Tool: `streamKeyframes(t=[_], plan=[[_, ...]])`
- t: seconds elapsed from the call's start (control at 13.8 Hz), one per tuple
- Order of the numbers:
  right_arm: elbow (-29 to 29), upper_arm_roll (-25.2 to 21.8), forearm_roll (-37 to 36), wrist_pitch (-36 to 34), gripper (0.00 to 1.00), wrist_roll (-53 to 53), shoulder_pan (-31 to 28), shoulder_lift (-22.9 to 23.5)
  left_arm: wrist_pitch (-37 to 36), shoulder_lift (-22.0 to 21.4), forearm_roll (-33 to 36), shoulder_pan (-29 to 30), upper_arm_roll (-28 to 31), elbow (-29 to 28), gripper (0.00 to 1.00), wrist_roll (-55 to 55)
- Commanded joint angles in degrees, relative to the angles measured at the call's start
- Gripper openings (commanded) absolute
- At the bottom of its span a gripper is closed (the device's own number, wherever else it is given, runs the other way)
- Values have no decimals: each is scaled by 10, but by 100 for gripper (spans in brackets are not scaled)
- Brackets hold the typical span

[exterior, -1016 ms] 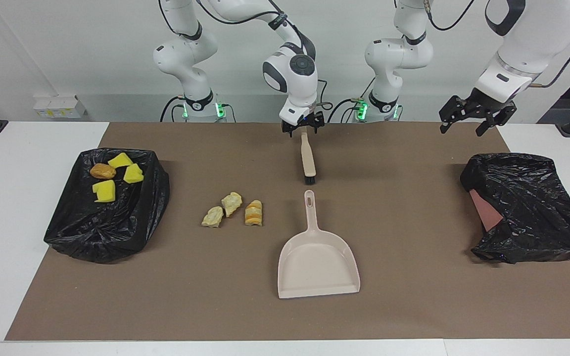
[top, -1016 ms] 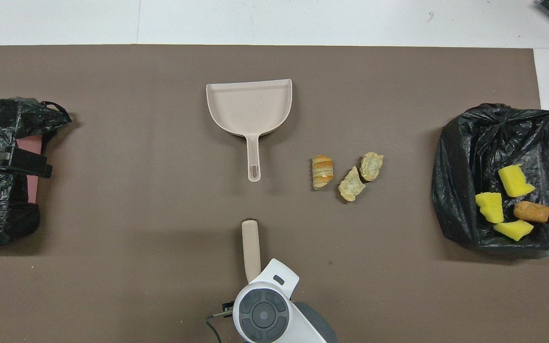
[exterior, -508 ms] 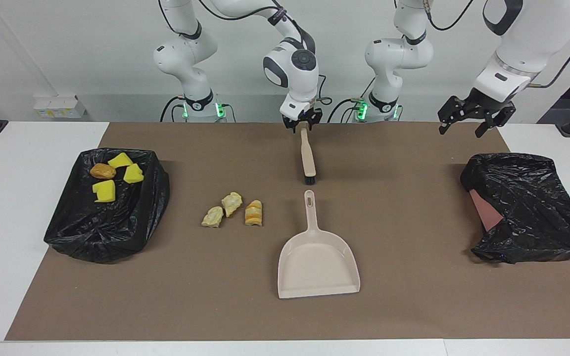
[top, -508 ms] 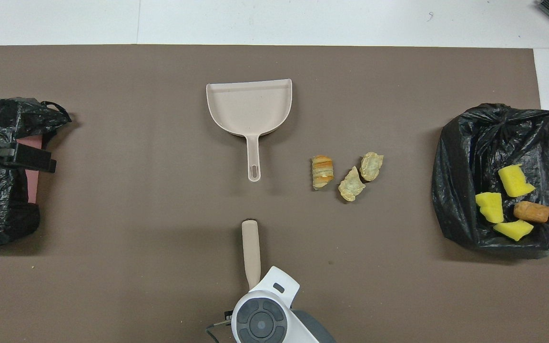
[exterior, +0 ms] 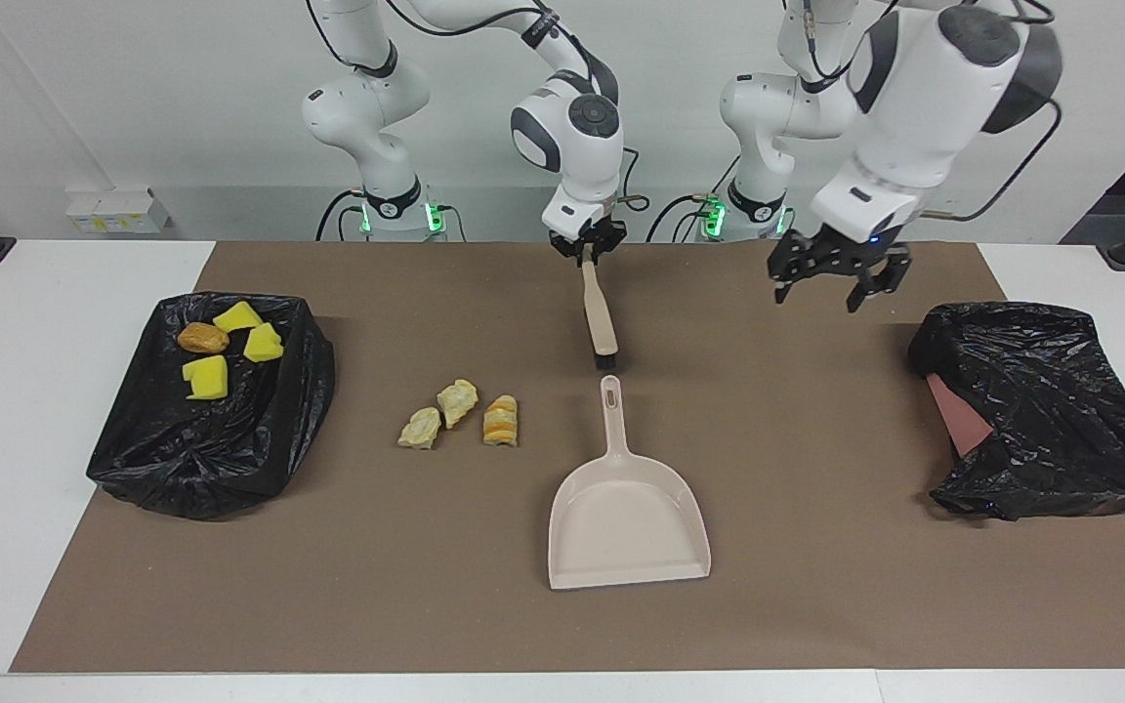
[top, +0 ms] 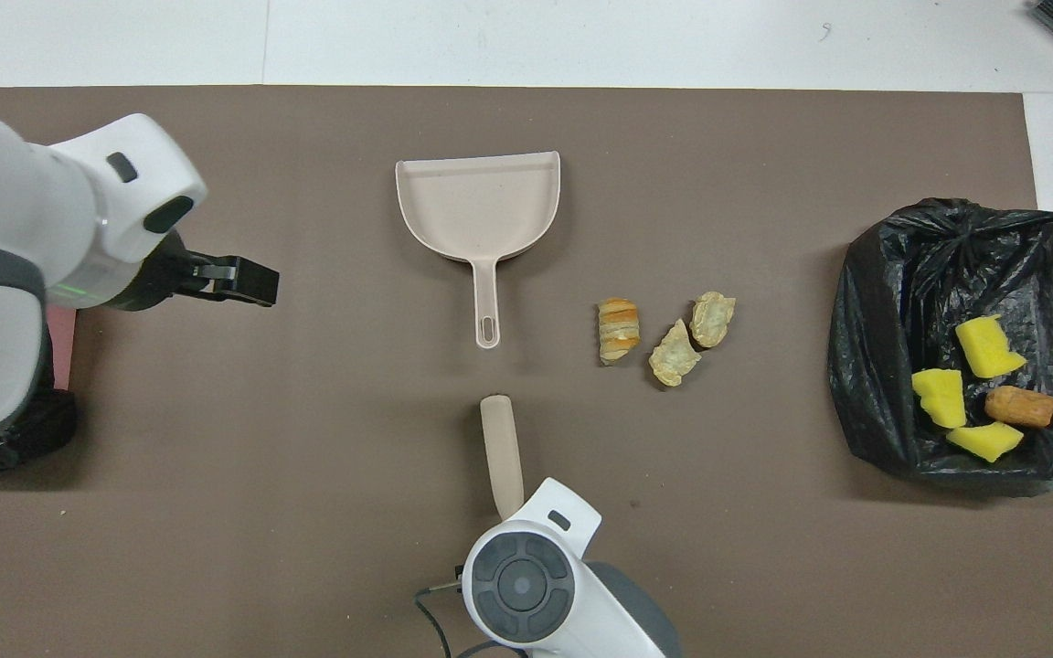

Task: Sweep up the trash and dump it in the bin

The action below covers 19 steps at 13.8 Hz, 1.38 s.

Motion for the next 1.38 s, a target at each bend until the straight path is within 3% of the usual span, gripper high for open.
streamKeyframes(t=[0.0,0.29,0.44,0.73,1.02,1.23,1.31], plan=[[3,3,-13,-75,0,-29,-55,-63,45,27,5,-43,9,-6,100,-44],[0,3,-57,-130,0,-83,-153,-91,123,99,12,-92,9,1,100,-99],[3,5,-101,-106,0,-86,-211,-75,172,129,18,-107,9,0,100,-134],[-4,6,-156,-69,0,-203,-323,-52,244,177,20,-137,9,-4,100,-185],[-6,8,-172,-51,0,-242,-331,10,266,230,51,-186,9,2,100,-237],[-9,10,-159,-51,0,-261,-296,30,278,232,58,-186,9,2,100,-251],[-8,10,-143,-50,0,-263,-285,32,279,232,56,-186,9,0,88,-253]])
